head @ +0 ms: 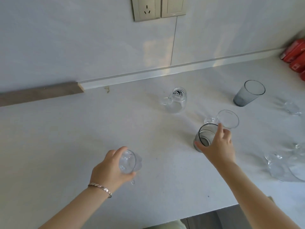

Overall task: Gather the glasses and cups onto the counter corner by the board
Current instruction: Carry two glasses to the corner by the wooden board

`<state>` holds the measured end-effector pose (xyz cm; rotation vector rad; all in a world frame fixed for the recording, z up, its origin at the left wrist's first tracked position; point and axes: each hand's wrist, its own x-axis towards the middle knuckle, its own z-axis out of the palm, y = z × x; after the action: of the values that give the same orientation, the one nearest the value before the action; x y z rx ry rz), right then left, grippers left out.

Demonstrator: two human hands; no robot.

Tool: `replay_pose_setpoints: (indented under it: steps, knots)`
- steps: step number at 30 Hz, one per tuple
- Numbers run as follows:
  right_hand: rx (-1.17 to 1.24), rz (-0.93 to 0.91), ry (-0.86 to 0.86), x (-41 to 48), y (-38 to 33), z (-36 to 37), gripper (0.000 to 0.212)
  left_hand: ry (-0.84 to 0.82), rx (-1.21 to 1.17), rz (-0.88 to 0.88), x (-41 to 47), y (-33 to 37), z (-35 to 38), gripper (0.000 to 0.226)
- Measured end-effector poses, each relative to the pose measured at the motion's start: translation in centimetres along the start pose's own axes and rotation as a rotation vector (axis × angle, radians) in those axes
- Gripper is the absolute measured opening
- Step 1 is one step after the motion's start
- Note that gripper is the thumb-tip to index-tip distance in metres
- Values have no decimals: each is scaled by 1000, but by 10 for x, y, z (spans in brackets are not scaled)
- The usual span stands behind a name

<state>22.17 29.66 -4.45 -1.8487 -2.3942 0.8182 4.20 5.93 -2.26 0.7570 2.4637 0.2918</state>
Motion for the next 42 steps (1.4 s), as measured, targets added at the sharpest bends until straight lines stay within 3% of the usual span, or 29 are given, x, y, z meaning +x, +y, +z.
replay_pose_setpoints:
  steps: [4, 12, 16, 21, 27, 32, 42]
  knots:
    - [-8, -31, -9, 4, -10, 3, 103, 69, -90, -77, -4, -19, -8, 76]
    - [-149, -501, -290, -41, -111, 38, 106, 205, -166, -224, -10, -86, -48, 76]
    - [-139, -630, -392, -76, -185, 75, 107, 275, -199, -284, -10, -153, -88, 76]
    - [-124, -740, -396, -121, -283, 129, 106, 308, -132, -308, 8, -266, -150, 80]
    - [-131, -728, -386, -171, -385, 194, 106, 189, 4, -280, 62, -404, -226, 80]
    - [-188, -749, -388, -198, -448, 236, 106, 162, 116, -271, 115, -479, -278, 81]
    - [-241, -763, -408, -213, -520, 285, 106, 115, 98, -217, 199, -531, -306, 89]
